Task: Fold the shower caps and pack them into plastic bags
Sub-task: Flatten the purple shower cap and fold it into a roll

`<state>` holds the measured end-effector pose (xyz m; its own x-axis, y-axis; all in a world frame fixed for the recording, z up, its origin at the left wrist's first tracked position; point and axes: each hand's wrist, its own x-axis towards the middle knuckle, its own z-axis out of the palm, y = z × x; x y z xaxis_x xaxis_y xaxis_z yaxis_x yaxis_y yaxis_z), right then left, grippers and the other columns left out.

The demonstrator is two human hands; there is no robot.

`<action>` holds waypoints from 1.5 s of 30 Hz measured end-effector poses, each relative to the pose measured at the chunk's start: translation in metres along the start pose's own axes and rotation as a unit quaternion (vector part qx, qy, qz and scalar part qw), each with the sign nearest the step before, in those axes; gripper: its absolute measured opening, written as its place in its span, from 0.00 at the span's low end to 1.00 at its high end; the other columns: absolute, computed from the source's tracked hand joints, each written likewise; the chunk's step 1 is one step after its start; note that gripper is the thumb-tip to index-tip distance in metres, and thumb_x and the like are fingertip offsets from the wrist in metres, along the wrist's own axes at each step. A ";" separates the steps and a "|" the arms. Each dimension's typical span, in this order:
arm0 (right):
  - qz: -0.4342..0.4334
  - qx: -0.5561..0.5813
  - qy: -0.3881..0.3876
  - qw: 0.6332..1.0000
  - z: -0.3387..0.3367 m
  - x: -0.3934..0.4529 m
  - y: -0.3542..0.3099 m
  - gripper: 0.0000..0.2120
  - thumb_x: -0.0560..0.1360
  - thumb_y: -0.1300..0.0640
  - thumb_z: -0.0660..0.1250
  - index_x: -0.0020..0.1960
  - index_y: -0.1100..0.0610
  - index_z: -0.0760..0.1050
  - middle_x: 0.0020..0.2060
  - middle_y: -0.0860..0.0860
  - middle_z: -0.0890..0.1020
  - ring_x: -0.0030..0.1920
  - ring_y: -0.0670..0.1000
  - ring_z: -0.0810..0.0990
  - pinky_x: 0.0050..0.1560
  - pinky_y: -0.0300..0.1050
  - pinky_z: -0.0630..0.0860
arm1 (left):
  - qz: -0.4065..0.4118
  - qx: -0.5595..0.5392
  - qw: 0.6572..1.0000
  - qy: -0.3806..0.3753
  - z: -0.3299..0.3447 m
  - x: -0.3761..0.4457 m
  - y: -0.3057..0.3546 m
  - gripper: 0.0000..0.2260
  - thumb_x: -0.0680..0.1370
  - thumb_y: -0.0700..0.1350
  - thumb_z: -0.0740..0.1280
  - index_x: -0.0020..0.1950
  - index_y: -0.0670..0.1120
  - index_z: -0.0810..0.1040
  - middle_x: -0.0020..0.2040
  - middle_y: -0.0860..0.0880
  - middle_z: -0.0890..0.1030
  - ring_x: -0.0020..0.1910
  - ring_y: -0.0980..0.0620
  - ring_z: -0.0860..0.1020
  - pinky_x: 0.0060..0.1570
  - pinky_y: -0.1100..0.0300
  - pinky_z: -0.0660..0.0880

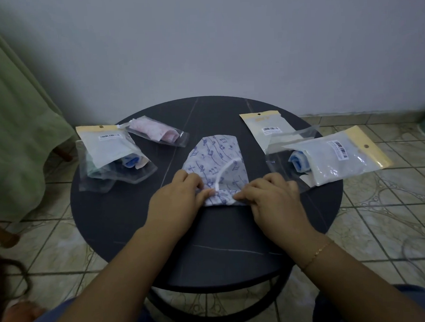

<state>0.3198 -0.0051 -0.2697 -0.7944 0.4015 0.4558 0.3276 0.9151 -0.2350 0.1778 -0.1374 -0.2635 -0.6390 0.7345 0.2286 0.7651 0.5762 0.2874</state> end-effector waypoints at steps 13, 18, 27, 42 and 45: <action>-0.004 0.016 -0.009 1.000 0.000 0.000 0.002 0.11 0.70 0.53 0.62 0.44 0.44 0.83 0.40 0.42 0.80 0.46 0.51 0.75 0.40 0.46 0.61 | 0.218 -0.022 0.976 0.004 -0.009 -0.001 -0.023 0.12 0.72 0.47 0.58 0.44 0.50 0.82 0.44 0.53 0.80 0.42 0.49 0.79 0.41 0.55 0.76; 0.012 0.035 -0.091 0.995 -0.006 0.000 0.005 0.11 0.78 0.50 0.61 0.57 0.41 0.77 0.53 0.40 0.76 0.59 0.47 0.67 0.48 0.44 0.53 | 0.154 -0.063 0.986 -0.032 -0.012 -0.006 -0.021 0.19 0.71 0.61 0.58 0.51 0.53 0.80 0.48 0.59 0.78 0.49 0.60 0.74 0.48 0.67 0.69; 0.009 0.052 -0.121 0.991 -0.015 0.001 0.008 0.14 0.74 0.44 0.64 0.59 0.44 0.73 0.51 0.37 0.72 0.59 0.43 0.63 0.50 0.40 0.52 | 0.118 -0.050 0.989 -0.072 -0.021 -0.001 -0.016 0.19 0.74 0.63 0.58 0.52 0.53 0.81 0.47 0.56 0.77 0.47 0.59 0.75 0.47 0.59 0.74; 0.220 0.278 -0.109 0.929 -0.009 0.015 0.005 0.09 0.72 0.49 0.70 0.44 0.48 0.70 0.33 0.46 0.77 0.37 0.45 0.75 0.39 0.40 0.69 | -0.068 -0.190 0.973 -0.107 -0.025 0.009 -0.015 0.10 0.71 0.59 0.70 0.40 0.54 0.76 0.34 0.55 0.77 0.33 0.61 0.74 0.33 0.65 0.65; 0.237 0.264 -0.089 0.931 -0.006 0.018 0.000 0.09 0.73 0.50 0.70 0.44 0.50 0.70 0.34 0.46 0.75 0.40 0.47 0.75 0.42 0.43 0.72 | -0.085 -0.182 0.973 -0.109 -0.022 0.013 -0.014 0.11 0.70 0.60 0.70 0.40 0.54 0.76 0.38 0.54 0.79 0.38 0.59 0.76 0.38 0.60 0.70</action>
<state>0.3087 0.0020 -0.2560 -0.7120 0.7000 0.0554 0.4027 0.4717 -0.7845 0.1572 -0.1439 -0.2441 -0.6907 0.7219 -0.0429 0.5457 0.5591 0.6241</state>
